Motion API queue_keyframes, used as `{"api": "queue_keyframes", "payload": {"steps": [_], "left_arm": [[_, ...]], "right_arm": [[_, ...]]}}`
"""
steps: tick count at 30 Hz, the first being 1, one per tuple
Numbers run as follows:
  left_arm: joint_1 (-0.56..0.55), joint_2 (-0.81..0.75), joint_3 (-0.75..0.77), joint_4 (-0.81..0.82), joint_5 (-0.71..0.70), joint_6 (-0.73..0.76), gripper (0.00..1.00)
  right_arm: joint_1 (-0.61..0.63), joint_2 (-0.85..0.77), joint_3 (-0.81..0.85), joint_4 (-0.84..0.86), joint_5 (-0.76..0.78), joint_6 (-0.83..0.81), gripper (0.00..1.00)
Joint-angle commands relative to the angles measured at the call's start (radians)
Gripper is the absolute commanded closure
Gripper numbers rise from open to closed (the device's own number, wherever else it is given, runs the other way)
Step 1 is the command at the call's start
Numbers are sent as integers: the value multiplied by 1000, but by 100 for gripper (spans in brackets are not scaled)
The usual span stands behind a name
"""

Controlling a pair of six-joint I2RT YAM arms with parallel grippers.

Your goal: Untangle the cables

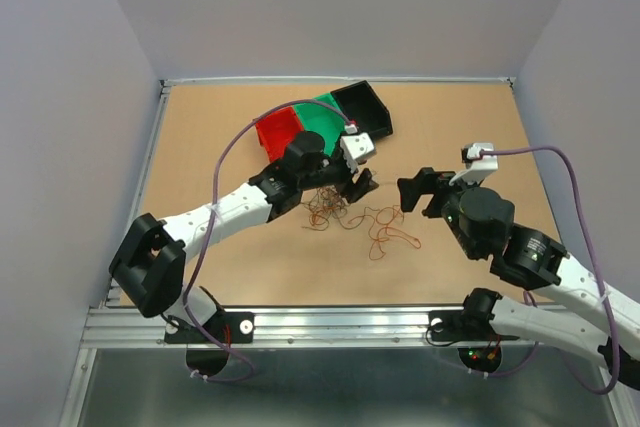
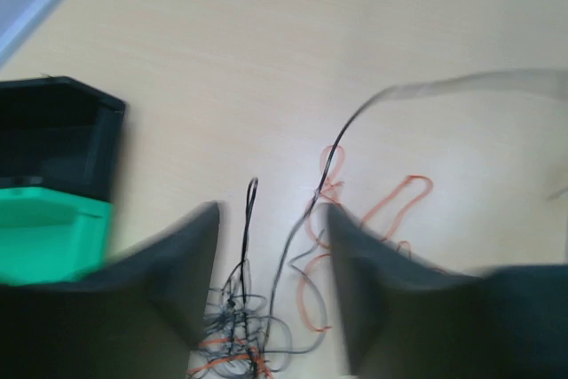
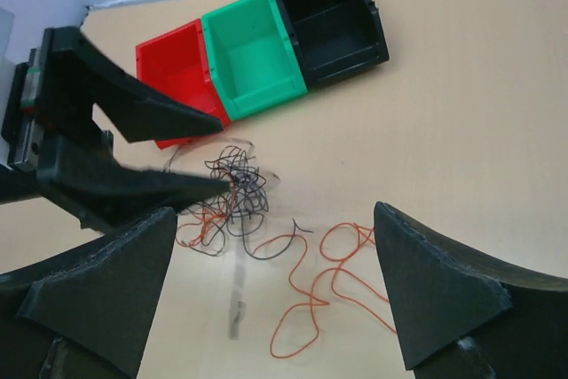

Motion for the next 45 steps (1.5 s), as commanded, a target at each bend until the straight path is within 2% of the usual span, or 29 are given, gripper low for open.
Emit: {"api": "queue_keyframes", "payload": {"steps": [1, 10, 16, 20, 32, 35, 36, 38, 39, 41, 42, 45], "left_arm": [[-29, 29, 71, -132, -50, 130, 18], [12, -34, 49, -182, -150, 178, 13], [-9, -89, 26, -333, 0, 372, 14], [-83, -95, -23, -319, -20, 416, 14], [-167, 207, 98, -282, -191, 400, 18], [-176, 273, 140, -276, -239, 388, 31], [-176, 293, 158, -268, -262, 384, 42], [-176, 300, 164, -253, -279, 371, 56], [-176, 300, 164, -236, -282, 367, 72], [-176, 285, 161, -225, -293, 356, 96], [-176, 276, 160, -219, -297, 351, 100], [-175, 195, 149, -219, -308, 348, 100]], "right_arm": [[0, -79, -9, 24, -12, -14, 3], [-2, -55, -58, 32, 5, -14, 6], [0, -58, -89, 49, 45, -2, 10], [0, -56, -96, 60, 48, 0, 12], [0, -90, -116, 83, 66, -3, 13], [0, -101, -120, 89, 63, -5, 14], [0, -101, -120, 90, 60, -3, 15], [0, -99, -121, 92, 57, -6, 17], [0, -96, -121, 92, 57, -6, 17], [0, -84, -121, 95, 54, -5, 22], [0, -81, -123, 96, 52, -5, 24], [0, -70, -127, 101, 57, -3, 28]]}}
